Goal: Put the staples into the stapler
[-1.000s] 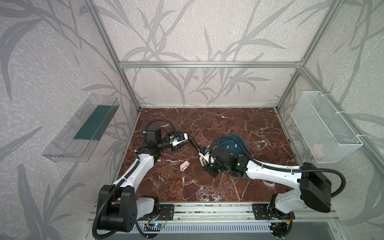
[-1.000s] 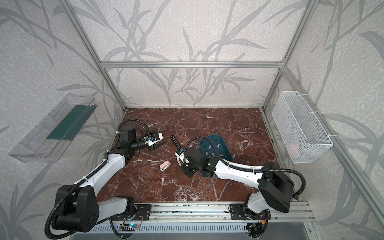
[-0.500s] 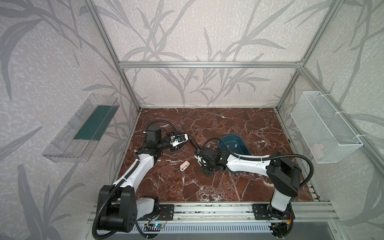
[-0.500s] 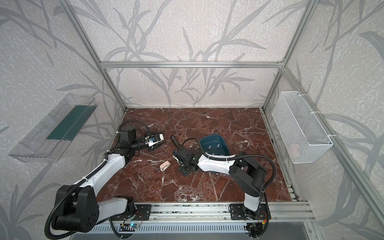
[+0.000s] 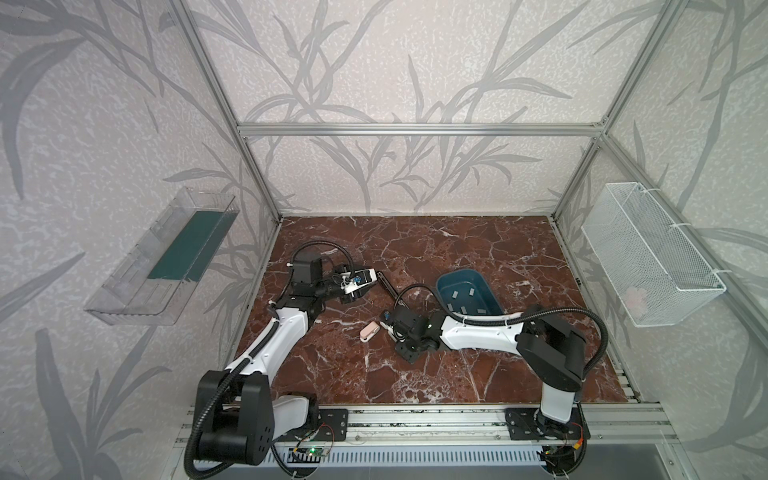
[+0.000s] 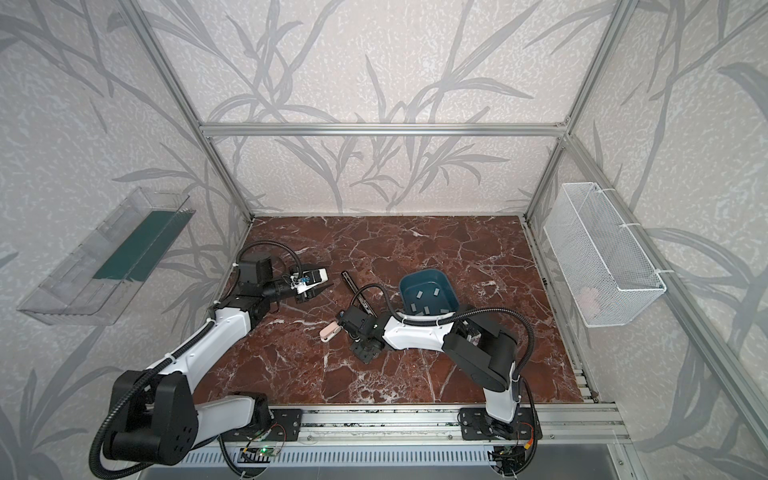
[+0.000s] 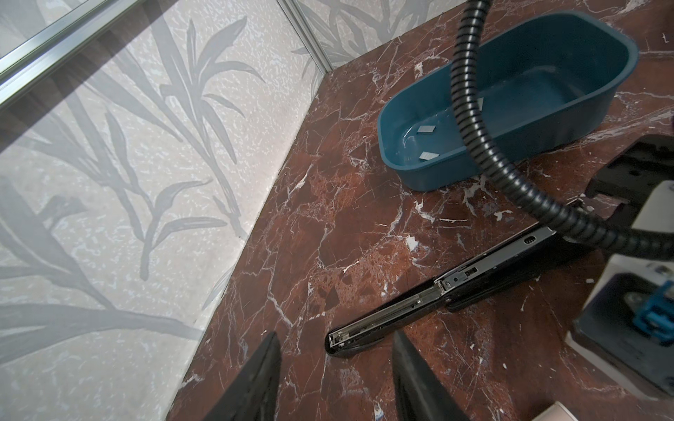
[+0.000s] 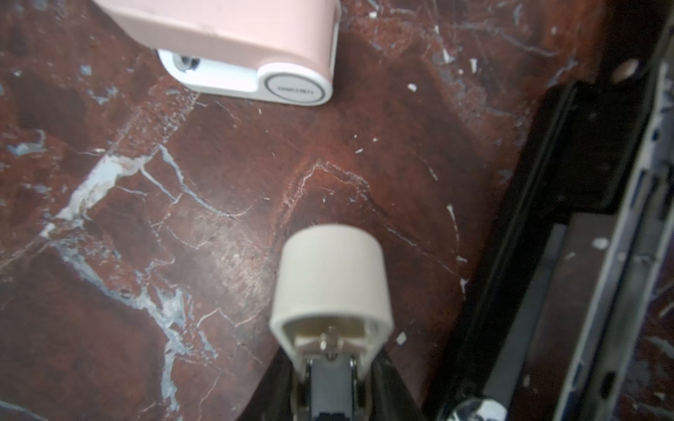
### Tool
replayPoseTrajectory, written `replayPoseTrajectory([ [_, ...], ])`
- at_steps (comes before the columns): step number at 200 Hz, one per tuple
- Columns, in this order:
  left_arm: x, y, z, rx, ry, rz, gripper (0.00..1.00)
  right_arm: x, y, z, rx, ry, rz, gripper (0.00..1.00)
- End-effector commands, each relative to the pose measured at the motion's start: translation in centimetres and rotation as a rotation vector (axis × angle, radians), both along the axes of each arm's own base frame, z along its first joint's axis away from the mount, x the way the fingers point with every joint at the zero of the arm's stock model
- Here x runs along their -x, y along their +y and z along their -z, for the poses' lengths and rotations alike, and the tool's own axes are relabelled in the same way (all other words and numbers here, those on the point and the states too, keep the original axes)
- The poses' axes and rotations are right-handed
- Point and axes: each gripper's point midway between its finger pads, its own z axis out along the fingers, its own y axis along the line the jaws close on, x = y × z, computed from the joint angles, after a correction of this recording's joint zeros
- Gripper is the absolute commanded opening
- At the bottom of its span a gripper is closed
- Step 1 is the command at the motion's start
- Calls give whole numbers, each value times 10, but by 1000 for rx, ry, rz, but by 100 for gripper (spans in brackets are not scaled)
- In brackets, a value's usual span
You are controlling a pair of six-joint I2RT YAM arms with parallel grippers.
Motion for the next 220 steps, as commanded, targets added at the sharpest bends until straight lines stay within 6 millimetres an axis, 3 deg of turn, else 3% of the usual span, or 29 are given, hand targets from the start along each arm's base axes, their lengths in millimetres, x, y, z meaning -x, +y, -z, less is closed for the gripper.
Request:
replayPoseTrajectory([
  [1, 1, -4, -9, 2, -30, 39, 51, -5, -3, 4, 22, -10, 31, 36],
  [49, 5, -4, 0, -40, -41, 65, 51, -9, -9, 5, 48, -26, 66, 53],
  [91, 13, -2, 25, -123, -27, 116, 51, -9, -6, -6, 8, -40, 58, 58],
  [125, 14, 18, 66, -368, -21, 137, 50, -3, -3, -25, -66, -40, 32, 63],
  [152, 18, 29, 65, -509, -38, 185, 50, -1, -6, -43, -112, -67, 30, 67],
  [197, 42, 56, 96, -947, -65, 364, 47, -15, -39, -88, -257, -148, 159, 68],
  [202, 43, 57, 99, -978, -71, 374, 47, -27, -52, -94, -286, -152, 214, 68],
  [220, 47, 56, 106, -1053, -109, 422, 47, -35, -74, -111, -408, -168, 295, 68],
])
